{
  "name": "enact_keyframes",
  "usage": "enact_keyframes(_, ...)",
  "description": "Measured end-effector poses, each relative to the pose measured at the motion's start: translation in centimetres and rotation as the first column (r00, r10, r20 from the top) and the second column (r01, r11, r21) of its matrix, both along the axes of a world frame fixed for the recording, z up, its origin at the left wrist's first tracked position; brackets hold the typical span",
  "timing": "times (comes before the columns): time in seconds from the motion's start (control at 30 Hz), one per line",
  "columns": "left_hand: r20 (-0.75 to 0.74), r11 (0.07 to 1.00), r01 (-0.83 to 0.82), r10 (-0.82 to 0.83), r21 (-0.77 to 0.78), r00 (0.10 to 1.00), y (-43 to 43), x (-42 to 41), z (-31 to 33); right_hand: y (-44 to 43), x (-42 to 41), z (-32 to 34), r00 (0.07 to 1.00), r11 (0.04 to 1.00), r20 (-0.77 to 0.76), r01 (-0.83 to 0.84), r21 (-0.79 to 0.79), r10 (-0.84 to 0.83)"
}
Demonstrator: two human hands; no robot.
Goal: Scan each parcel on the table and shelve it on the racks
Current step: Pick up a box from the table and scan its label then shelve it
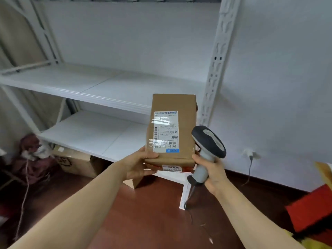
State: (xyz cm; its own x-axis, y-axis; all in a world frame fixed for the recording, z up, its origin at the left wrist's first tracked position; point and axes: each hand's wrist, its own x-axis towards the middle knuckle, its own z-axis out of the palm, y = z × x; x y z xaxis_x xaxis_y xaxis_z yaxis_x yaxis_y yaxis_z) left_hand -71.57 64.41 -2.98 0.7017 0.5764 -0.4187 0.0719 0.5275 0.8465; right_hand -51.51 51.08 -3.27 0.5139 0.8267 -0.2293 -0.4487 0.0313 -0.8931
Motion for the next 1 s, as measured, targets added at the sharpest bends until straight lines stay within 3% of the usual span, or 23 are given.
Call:
enact_keyframes(0.13,-0.017,0.955,-0.298,0.298,-0.003,0.954,5.8,-8.3,1.2,9.8,-7.4,1.5,0.994,0.994,0.005,-0.105,-0.014,0.105)
enact_keyframes(0.33,0.093,0.776,-0.628,0.631,-0.066,0.770,15.0,-19.5,4.2,24.5,-20.2,4.2,0.967,0.967,0.006,-0.255,-0.016,0.255)
enact_keyframes(0.47,0.083,0.709,-0.705,0.704,-0.008,0.706,20.1,-24.5,5.9,31.4,-26.7,6.4,0.948,0.948,0.001,-0.320,0.001,0.320)
enact_keyframes(0.57,0.117,0.642,-0.765,0.765,-0.054,0.634,24.3,-27.6,7.0,36.2,-30.4,7.5,0.921,0.922,0.049,-0.388,0.020,0.386)
enact_keyframes(0.77,0.113,0.547,-0.836,0.835,-0.053,0.539,34.6,-32.9,8.5,47.5,-33.8,10.5,0.829,0.851,0.222,-0.525,-0.012,0.514)
enact_keyframes(0.9,0.073,0.486,-0.874,0.872,-0.001,0.485,42.8,-35.7,9.4,56.9,-34.1,13.0,0.711,0.803,0.420,-0.590,-0.083,0.565)
enact_keyframes(1.0,0.036,0.455,-0.890,0.890,0.012,0.455,49.1,-36.9,10.0,64.1,-34.4,14.6,0.738,0.809,0.353,-0.577,-0.111,0.575)
